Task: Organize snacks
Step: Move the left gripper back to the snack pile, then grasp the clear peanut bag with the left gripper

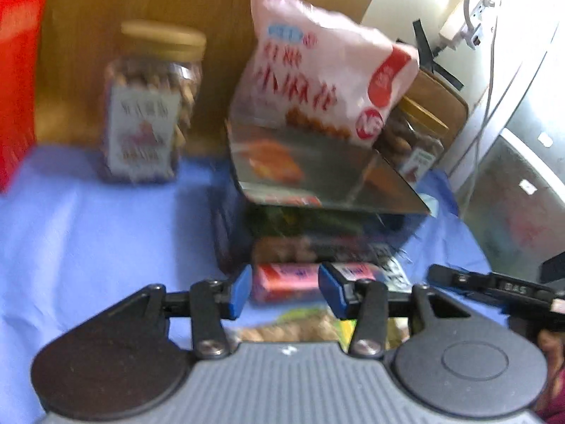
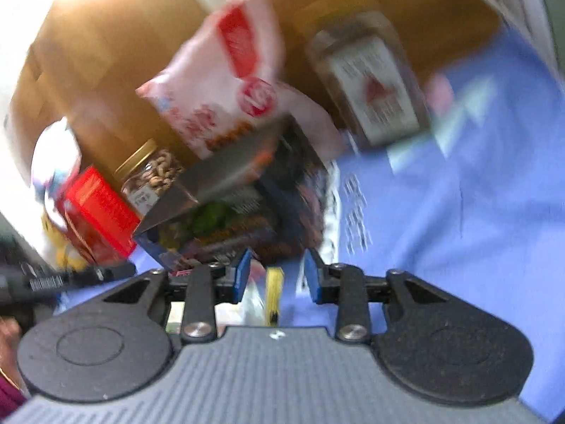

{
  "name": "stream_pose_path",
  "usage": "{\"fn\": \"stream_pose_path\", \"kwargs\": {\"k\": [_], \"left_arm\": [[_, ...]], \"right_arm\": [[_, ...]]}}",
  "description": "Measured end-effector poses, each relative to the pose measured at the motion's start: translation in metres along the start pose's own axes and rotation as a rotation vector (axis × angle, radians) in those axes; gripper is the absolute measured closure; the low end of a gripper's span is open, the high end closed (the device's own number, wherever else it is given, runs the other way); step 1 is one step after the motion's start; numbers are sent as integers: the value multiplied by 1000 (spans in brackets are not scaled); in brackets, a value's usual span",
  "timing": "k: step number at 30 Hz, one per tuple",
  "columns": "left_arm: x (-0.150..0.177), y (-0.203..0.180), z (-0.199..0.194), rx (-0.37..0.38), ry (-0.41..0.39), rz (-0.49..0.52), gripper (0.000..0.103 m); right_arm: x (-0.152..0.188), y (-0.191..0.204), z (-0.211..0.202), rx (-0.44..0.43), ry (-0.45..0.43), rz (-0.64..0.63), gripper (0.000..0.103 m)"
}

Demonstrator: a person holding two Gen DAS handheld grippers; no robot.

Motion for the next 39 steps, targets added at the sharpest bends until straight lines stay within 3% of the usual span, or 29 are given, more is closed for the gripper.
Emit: {"fn": "stream_pose_path", "kwargs": {"k": [5, 8, 9, 11, 15, 19, 25, 28, 32, 33, 35, 37, 39], "left_arm": [[6, -10, 22, 35, 38, -21, 46], [6, -14, 38, 35, 66, -32, 50], [7, -14, 42, 43, 77, -33, 51], [11, -18, 45, 64, 90, -18, 67], [27, -31, 28, 112, 115, 29, 68], [50, -36, -1, 95, 117, 90, 62], [58, 8, -85, 93, -51, 19, 55], [65, 44, -112, 50, -102, -55, 55], [80, 78, -112, 71, -73, -165, 55], [84, 81, -110, 80, -66, -176, 55], [91, 84, -103, 107, -52, -188, 54], [96, 82, -97, 141, -38, -196, 47], [99, 79, -91, 158, -35, -193, 47]], "right_arm": [[9, -5, 4, -94, 20, 115, 65], [2, 4, 19, -115, 27, 131, 65], [0, 7, 22, -121, 39, 128, 65], [3, 14, 38, -123, 73, 106, 65], [18, 36, 47, -152, 127, 42, 64], [42, 62, 39, -160, 177, -69, 64], [38, 84, -6, -123, 52, -172, 64], [40, 104, -16, -161, 56, -216, 63], [65, 143, -1, -196, 150, -357, 60], [74, 152, 5, -186, 170, -404, 58], [85, 164, 21, -139, 184, -475, 42], [90, 167, 36, -100, 197, -487, 39], [97, 170, 49, -86, 228, -485, 38]]}}
Point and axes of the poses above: each gripper's, at about its wrist camera, not at the fingertips, and z roughly the way its jaws point, y to its left, x to its underside, the point moved 5 cm from there along z, roughly the way its jaws point, and after that the axes turned 10 degrees about y, right-handed, at the moved point
